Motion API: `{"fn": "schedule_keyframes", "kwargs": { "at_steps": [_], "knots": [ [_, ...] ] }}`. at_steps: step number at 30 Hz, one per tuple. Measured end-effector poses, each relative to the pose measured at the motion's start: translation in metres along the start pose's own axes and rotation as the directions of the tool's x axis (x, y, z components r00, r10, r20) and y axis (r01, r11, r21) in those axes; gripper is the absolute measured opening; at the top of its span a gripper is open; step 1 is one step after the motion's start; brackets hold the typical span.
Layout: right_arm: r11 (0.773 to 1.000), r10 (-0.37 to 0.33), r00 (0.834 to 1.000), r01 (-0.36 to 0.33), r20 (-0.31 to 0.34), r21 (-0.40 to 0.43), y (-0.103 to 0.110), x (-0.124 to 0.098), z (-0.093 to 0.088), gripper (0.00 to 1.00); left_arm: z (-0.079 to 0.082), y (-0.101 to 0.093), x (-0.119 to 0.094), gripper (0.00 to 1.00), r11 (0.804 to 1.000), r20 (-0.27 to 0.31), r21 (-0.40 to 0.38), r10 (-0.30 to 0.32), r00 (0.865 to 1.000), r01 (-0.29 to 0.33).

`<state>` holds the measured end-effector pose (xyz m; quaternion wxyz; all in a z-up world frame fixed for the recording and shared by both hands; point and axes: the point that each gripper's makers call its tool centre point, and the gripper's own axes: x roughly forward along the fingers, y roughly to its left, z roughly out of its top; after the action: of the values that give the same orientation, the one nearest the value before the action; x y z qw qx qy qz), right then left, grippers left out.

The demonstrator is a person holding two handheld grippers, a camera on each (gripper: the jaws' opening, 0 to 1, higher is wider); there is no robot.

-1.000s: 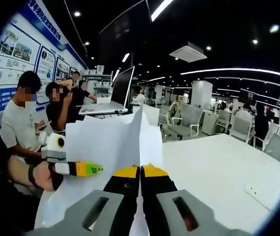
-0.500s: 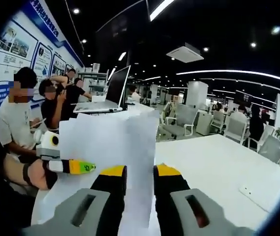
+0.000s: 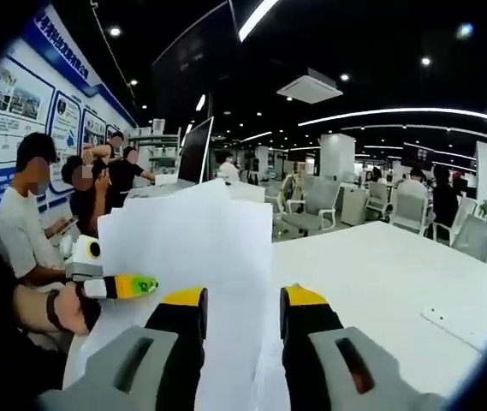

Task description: Organize the stack of printing papers by aligning and flattening the scattered papers on the table

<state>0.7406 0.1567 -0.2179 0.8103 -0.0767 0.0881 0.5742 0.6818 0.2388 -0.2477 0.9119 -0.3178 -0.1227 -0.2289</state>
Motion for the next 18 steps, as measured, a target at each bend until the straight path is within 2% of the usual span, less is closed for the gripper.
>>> {"fn": "schedule_keyframes", "kwargs": {
  "at_steps": [2, 4, 6, 9, 12, 14, 16, 18],
  "knots": [
    [1.0, 0.014, 1.0, -0.014, 0.002, 0.004, 0.0, -0.002, -0.001, 0.31, 0.001, -0.001, 0.0, 0.06, 1.0, 0.001, -0.006, -0.007, 1.0, 0.007],
    [0.997, 0.071, 0.997, -0.071, 0.0, 0.019, 0.005, -0.004, -0.004, 0.33, 0.002, -0.005, 0.0, 0.06, 0.999, 0.008, -0.017, -0.029, 1.0, 0.029],
    [0.994, 0.105, 0.994, -0.105, -0.009, -0.021, 0.007, -0.006, -0.007, 0.35, 0.004, -0.008, 0.0, 0.06, 0.999, 0.013, -0.027, -0.045, 0.999, 0.045],
    [0.994, 0.091, 0.995, -0.093, -0.043, -0.048, 0.002, -0.009, -0.016, 0.35, 0.006, -0.012, 0.0, 0.06, 0.997, 0.022, -0.036, -0.066, 0.998, 0.066],
    [0.995, 0.093, 0.994, -0.096, -0.048, -0.042, -0.003, -0.011, -0.019, 0.36, 0.009, -0.019, 0.0, 0.06, 0.993, 0.037, -0.037, -0.106, 0.994, 0.108],
    [0.992, 0.123, 0.992, -0.123, -0.027, -0.017, 0.001, -0.012, -0.016, 0.38, 0.012, -0.029, 0.0, 0.06, 0.986, 0.057, -0.061, -0.154, 0.986, 0.157],
    [0.989, 0.148, 0.989, -0.148, -0.021, -0.014, 0.006, -0.014, -0.014, 0.35, 0.012, -0.031, -0.001, 0.06, 0.984, 0.06, -0.06, -0.164, 0.985, 0.168],
    [0.981, 0.182, 0.983, -0.184, -0.03, -0.068, 0.012, -0.019, -0.013, 0.33, 0.013, -0.038, -0.002, 0.06, 0.978, 0.061, -0.059, -0.195, 0.979, 0.198]
  ]
}}
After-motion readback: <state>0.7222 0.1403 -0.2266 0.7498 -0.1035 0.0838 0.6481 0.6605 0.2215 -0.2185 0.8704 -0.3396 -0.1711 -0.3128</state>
